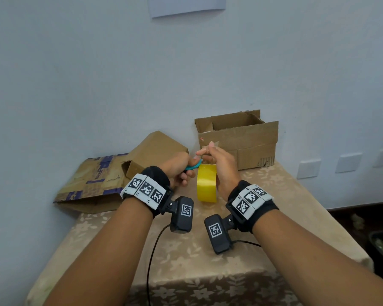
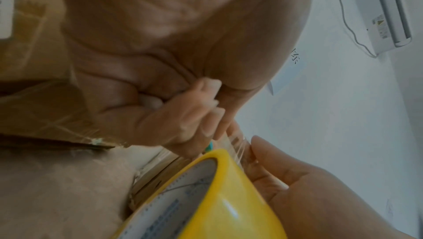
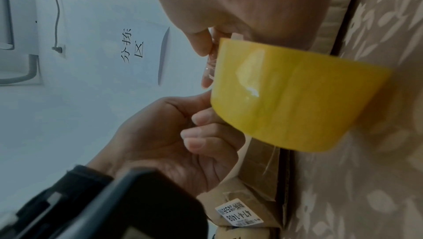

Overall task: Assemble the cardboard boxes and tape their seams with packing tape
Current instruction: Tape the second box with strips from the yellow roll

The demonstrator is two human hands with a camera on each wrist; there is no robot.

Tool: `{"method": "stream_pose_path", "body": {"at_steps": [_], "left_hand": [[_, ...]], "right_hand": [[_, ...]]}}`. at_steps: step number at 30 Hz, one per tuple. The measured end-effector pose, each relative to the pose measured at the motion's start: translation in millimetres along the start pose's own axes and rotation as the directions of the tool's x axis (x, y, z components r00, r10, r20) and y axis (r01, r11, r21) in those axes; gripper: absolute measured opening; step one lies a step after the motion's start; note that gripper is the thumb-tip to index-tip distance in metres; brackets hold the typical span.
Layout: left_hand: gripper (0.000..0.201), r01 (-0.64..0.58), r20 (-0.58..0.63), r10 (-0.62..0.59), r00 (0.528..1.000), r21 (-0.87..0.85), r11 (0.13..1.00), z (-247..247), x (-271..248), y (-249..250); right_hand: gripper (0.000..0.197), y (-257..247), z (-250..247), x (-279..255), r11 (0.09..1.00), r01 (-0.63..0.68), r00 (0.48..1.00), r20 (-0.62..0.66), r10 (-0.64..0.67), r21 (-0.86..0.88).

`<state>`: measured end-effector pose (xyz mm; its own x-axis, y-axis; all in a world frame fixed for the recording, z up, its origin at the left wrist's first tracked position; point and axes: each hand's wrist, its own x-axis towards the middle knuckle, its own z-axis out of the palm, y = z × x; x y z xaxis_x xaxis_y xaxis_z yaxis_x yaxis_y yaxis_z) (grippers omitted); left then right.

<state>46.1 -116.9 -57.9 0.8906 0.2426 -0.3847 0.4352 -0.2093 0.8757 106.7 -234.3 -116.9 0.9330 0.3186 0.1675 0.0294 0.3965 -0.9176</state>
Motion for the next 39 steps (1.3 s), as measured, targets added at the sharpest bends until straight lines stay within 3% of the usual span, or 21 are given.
{"method": "stream_pose_path", "body": {"at_steps": [3,5,10,14,17,20,24,28,32,36,39], "left_hand": [[0.027,0.017,-0.045,-0.015,0.999,0.049,0.999,-4.3,4.2,-0.6],[0.029,0.026,-0.102,-0.006,0.995,0.195,0.98,-8.5,9.9,-3.0],[0.02,0.003,-0.144,0.081,0.986,0.503,0.864,-8.6,18.3,-9.9],[0.021,-0.031,-0.161,0.165,0.973,0.618,0.786,-10.1,16.2,-4.6],[0.038,-0.053,-0.217,0.185,0.958,0.503,0.862,-12.7,11.4,3.4],[0.059,-0.078,-0.136,0.129,0.982,0.326,0.942,-11.8,-1.7,10.6],[0.038,-0.199,0.054,0.191,0.98,0.279,0.939,-8.9,-4.8,5.2],[0.031,-0.194,0.084,0.179,0.98,0.215,0.957,-6.2,-2.4,2.5],[0.042,-0.146,0.083,0.128,0.988,0.273,0.951,1.3,0.7,-6.5],[0.053,-0.14,0.05,0.13,0.99,0.366,0.92,6.3,4.9,-3.7],[0.049,-0.157,-0.004,0.176,0.984,0.436,0.886,2.8,5.3,-0.2]], "right_hand": [[0.042,-2.0,-0.8,-1.6,1.0,0.0,1.0,-0.001,0.0,-0.003],[0.04,-3.4,-1.8,-2.1,1.0,-0.022,1.0,0.005,0.022,0.01],[0.02,-1.7,-2.7,-2.2,0.999,-0.039,0.999,0.0,0.039,0.017],[0.026,-2.5,-3.3,-3.6,0.999,-0.034,0.999,-0.009,0.034,-0.008],[0.026,-6.1,-4.2,-3.1,1.0,-0.023,1.0,0.004,0.023,-0.012],[0.025,-12.1,-5.2,-1.2,1.0,0.011,1.0,0.011,-0.011,0.024],[0.023,-20.0,-6.0,0.4,0.999,0.047,0.999,0.02,-0.047,0.003],[0.021,-19.6,-5.0,0.1,0.994,0.107,0.994,0.006,-0.107,-0.026],[0.021,-33.0,-0.3,0.0,0.998,0.062,0.998,-0.002,-0.062,0.011],[0.019,-48.1,0.1,-3.7,0.996,0.011,0.995,0.099,-0.02,0.087],[0.021,-49.3,-0.6,-6.5,0.995,-0.021,0.987,0.16,0.005,0.099]]}}
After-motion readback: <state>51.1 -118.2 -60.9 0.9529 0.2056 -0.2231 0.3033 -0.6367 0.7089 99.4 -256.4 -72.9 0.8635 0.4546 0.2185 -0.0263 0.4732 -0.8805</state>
